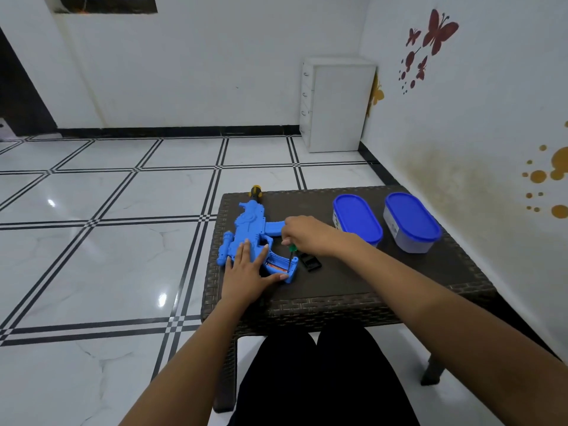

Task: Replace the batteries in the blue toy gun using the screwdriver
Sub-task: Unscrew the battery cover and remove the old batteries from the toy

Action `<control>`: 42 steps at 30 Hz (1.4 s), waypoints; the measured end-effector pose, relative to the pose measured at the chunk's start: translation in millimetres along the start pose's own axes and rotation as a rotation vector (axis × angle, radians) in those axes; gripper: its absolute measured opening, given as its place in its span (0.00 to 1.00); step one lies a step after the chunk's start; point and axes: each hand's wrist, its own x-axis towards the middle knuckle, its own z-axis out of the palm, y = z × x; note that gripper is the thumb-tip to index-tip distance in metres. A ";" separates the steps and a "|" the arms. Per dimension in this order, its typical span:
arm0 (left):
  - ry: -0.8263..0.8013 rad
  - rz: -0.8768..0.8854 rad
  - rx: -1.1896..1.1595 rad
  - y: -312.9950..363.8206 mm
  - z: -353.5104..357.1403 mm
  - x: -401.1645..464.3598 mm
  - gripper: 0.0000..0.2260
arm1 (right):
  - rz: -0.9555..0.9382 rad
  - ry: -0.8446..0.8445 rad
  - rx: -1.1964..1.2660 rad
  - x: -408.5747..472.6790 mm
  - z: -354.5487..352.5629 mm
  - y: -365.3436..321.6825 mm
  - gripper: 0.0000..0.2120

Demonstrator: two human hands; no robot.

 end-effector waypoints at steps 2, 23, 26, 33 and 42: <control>-0.008 -0.001 0.001 0.7 -0.8 -0.7 0.39 | 0.058 0.052 0.072 -9.4 6.9 8.6 0.14; -0.033 -0.016 0.015 2.3 -3.6 -1.2 0.40 | 0.595 0.501 0.897 -71.7 92.4 21.4 0.11; -0.028 -0.021 0.019 2.6 -3.7 -1.3 0.40 | 0.667 0.519 1.030 -69.7 100.5 21.1 0.10; -0.022 -0.025 0.007 2.3 -3.7 -1.1 0.39 | 0.768 0.571 1.356 -66.2 115.5 22.1 0.09; -0.021 -0.023 0.001 2.6 -3.9 -0.6 0.39 | 0.762 0.577 1.526 -62.0 117.6 21.8 0.07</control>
